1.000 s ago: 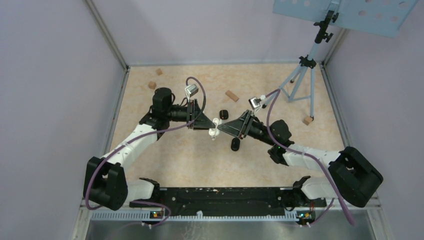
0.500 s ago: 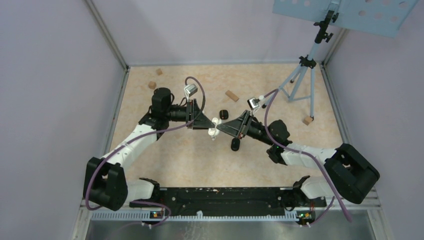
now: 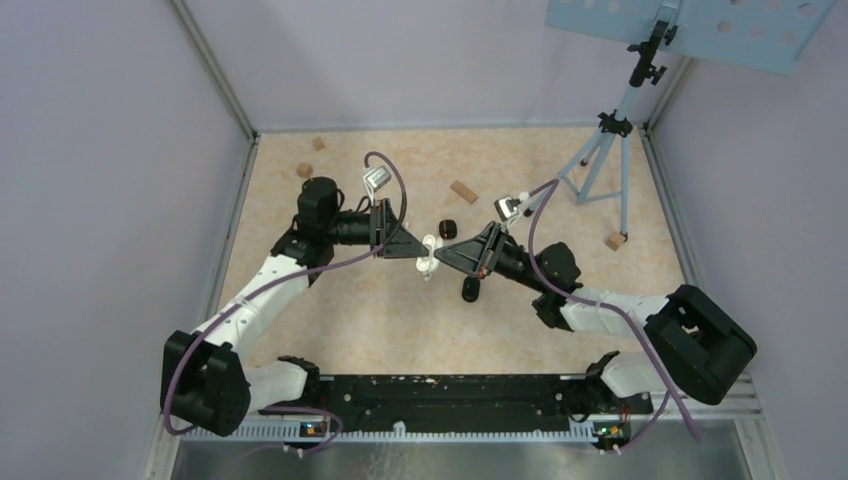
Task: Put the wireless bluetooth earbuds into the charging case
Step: Pass from the left arm to the right
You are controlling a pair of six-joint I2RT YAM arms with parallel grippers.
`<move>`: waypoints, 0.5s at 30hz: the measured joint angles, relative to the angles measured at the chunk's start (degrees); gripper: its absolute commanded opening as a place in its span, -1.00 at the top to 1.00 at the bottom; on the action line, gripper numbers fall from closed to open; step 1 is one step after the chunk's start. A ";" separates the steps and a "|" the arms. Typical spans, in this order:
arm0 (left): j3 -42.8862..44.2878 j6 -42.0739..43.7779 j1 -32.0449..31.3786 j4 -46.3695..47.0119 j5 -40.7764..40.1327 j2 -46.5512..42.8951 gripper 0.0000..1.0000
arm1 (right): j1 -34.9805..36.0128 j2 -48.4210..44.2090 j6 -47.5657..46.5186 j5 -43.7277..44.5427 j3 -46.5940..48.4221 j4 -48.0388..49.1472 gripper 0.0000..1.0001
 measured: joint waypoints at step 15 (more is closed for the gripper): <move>2.29 7.80 -0.31 -11.34 -4.13 0.00 0.24 | 0.17 -1.86 -1.46 1.38 -0.59 -6.80 1.00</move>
